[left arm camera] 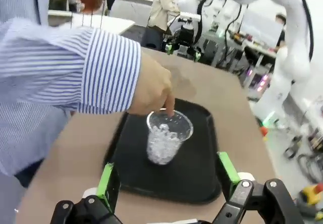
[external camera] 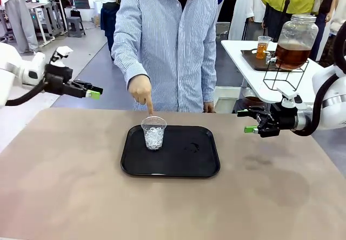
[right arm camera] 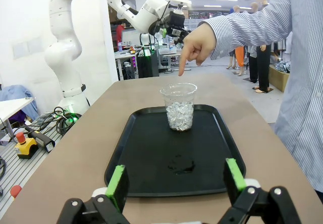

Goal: Pour the drink into the iced cup.
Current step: Pick up the iced cup indicated by the human and present it to them.

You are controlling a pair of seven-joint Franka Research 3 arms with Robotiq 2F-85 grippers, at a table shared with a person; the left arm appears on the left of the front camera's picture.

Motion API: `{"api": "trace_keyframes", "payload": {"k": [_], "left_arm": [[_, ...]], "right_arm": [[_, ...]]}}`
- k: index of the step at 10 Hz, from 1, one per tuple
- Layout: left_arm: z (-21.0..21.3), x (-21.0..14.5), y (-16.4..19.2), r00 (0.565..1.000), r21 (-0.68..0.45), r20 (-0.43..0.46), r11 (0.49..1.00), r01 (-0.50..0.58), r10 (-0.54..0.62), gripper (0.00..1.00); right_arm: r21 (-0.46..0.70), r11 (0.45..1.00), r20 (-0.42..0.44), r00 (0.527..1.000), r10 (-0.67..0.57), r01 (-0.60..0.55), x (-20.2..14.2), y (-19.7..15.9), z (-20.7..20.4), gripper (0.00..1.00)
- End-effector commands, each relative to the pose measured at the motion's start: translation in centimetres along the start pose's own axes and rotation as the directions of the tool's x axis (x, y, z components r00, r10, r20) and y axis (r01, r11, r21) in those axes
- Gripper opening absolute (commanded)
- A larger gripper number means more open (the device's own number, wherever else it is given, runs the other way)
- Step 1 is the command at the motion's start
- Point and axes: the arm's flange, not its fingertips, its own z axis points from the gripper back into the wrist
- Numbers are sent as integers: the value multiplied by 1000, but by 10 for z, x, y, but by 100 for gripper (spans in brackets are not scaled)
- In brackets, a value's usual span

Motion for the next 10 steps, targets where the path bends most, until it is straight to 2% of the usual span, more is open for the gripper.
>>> {"api": "trace_keyframes", "payload": {"k": [1,3,5,7,8,10], "left_arm": [[-17,-21,-9,982,63,34,981,185,-188,100],[-28,-36,-9,954,116,120,959,260,-273,100],[-42,-51,-10,947,106,132,954,279,-292,100],[-46,-53,-10,955,20,128,963,268,-268,100],[-43,-52,-9,955,88,111,960,266,-275,100],[-43,-52,-9,955,88,111,960,266,-275,100]], "right_arm": [[5,1000,4,1000,6,-6,3,-1,-1,100],[5,1000,4,1000,6,-6,3,-1,-1,100],[5,1000,4,1000,6,-6,3,-1,-1,100],[5,1000,4,1000,6,-6,3,-1,-1,100],[5,1000,4,1000,6,-6,3,-1,-1,100],[5,1000,4,1000,6,-6,3,-1,-1,100]]}}
